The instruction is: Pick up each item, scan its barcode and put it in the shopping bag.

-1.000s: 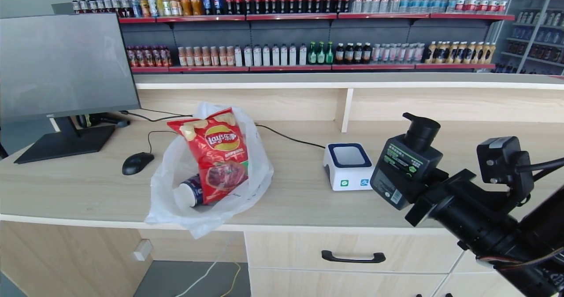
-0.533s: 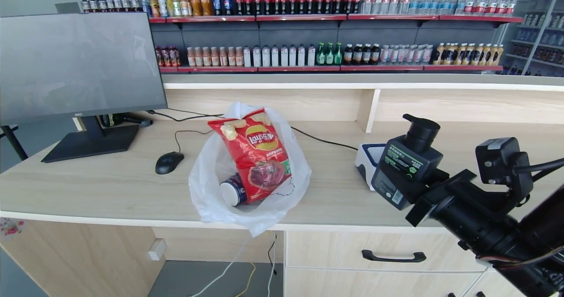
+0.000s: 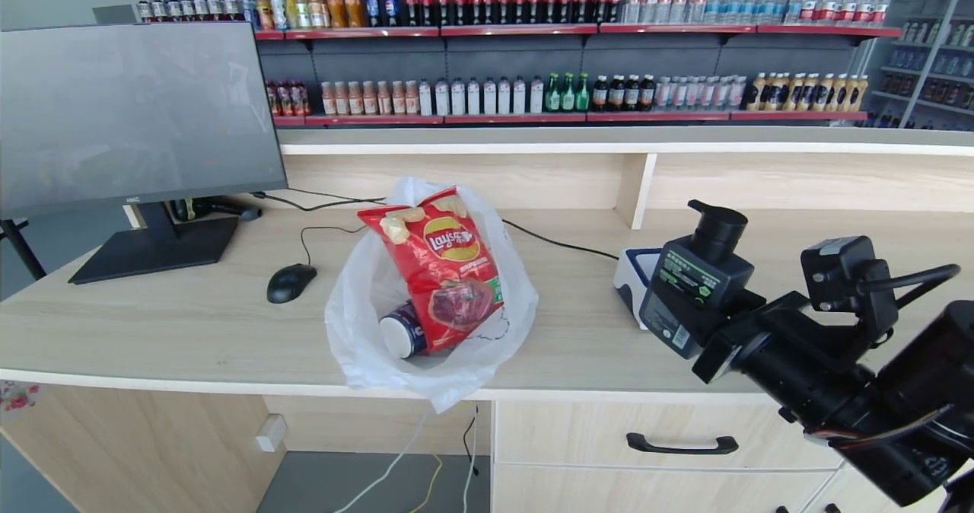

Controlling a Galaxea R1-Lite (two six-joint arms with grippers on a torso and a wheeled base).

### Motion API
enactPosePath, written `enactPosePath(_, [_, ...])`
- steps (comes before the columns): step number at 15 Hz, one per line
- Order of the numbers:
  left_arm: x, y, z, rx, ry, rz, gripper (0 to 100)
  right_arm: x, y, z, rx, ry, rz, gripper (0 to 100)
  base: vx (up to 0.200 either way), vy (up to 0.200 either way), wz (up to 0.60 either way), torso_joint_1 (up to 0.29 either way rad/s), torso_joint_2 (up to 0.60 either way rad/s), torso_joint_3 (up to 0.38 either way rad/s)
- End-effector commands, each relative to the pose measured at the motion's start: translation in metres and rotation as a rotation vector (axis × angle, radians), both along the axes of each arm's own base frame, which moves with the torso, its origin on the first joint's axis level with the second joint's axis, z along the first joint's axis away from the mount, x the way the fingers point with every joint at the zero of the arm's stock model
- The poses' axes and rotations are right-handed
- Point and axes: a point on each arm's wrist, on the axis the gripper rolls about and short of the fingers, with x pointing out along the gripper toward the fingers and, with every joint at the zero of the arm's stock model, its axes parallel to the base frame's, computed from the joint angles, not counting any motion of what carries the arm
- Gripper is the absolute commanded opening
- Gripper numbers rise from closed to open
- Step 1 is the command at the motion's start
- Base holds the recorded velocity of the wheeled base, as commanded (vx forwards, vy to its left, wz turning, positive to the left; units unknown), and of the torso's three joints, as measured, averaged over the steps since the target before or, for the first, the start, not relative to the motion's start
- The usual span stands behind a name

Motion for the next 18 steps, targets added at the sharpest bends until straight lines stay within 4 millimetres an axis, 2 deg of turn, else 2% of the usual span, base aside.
enactPosePath(1, [0.0, 0.0, 0.0, -0.001, -0.001, 0.0, 100, 0.004, -0.003, -0.001, -0.002, 0.0, -0.021, 0, 0.0, 0.0, 0.0, 0.0, 0.0, 0.0])
enactPosePath(4, [0.0, 0.0, 0.0, -0.001, -0.001, -0.002, 100, 0.018, 0.002, 0.001, 0.001, -0.015, -0.024, 0, 0.0, 0.0, 0.0, 0.0, 0.0, 0.0])
enactPosePath(7, [0.0, 0.0, 0.0, -0.002, -0.001, 0.0, 100, 0.023, 0.007, 0.005, -0.077, -0.084, 0.036, 0, 0.0, 0.0, 0.0, 0.0, 0.0, 0.0])
enactPosePath(9, [0.0, 0.0, 0.0, -0.002, -0.001, 0.0, 100, 0.034, -0.004, 0.013, -0.201, -0.189, -0.011, 0, 0.0, 0.0, 0.0, 0.0, 0.0, 0.0])
enactPosePath(10, [0.0, 0.0, 0.0, -0.001, -0.001, 0.0, 100, 0.046, -0.012, 0.021, -0.416, -0.345, -0.064, 0, 0.0, 0.0, 0.0, 0.0, 0.0, 0.0])
enactPosePath(11, [0.0, 0.0, 0.0, 0.001, -0.001, -0.002, 100, 0.056, -0.01, 0.025, -0.556, -0.46, -0.057, 0, 0.0, 0.0, 0.0, 0.0, 0.0, 0.0])
enactPosePath(13, [0.0, 0.0, 0.0, -0.001, -0.001, 0.0, 100, 0.089, 0.002, 0.025, -0.643, -0.58, -0.021, 0, 0.0, 0.0, 0.0, 0.0, 0.0, 0.0])
enactPosePath(14, [0.0, 0.0, 0.0, -0.002, -0.001, 0.0, 100, 0.103, 0.003, 0.025, -0.686, -0.646, 0.011, 0, 0.0, 0.0, 0.0, 0.0, 0.0, 0.0])
enactPosePath(18, [0.0, 0.0, 0.0, -0.001, -0.001, -0.002, 100, 0.123, -0.016, -0.006, -0.845, -0.698, 0.108, 0, 0.0, 0.0, 0.0, 0.0, 0.0, 0.0])
